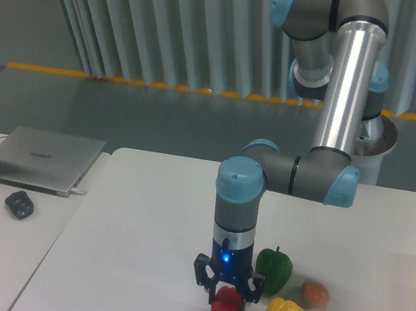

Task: Place the red peppers in a basket
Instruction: 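Close the gripper on the red bell pepper and lift it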

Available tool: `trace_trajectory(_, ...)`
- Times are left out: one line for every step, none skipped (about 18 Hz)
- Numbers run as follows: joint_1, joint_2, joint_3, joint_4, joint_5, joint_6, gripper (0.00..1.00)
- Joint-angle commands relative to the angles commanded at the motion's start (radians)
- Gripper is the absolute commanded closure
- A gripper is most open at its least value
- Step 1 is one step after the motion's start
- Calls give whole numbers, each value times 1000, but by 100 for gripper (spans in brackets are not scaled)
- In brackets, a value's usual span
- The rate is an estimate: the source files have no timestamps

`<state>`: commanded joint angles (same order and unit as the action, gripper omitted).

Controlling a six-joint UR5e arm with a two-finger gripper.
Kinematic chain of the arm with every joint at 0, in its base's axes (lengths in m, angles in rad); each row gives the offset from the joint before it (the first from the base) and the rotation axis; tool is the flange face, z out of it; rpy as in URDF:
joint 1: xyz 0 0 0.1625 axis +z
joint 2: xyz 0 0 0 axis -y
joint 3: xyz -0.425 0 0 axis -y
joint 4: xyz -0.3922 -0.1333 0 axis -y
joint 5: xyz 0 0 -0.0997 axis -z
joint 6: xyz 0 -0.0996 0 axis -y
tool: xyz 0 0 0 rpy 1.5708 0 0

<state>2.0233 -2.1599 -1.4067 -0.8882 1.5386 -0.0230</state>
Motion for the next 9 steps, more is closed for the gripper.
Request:
trace_trajectory(0,3,-2,0,0,0,45)
trace_trajectory(0,2,-3,0,0,0,48)
trace_trajectory(0,5,-5,-2,-2,2,52)
trace_trajectory(0,8,-2,-2,-2,2,52)
trace_trajectory(0,14,2,-2,-3,3,52)
trace_trajectory(2,21,9,-2,-3,8,52)
trace_trajectory(3,38,14,-3,-3,24,52)
trace_trajectory(8,57,14,-6,-5,66,52)
trace_trajectory(12,78,11,-9,-6,118,52)
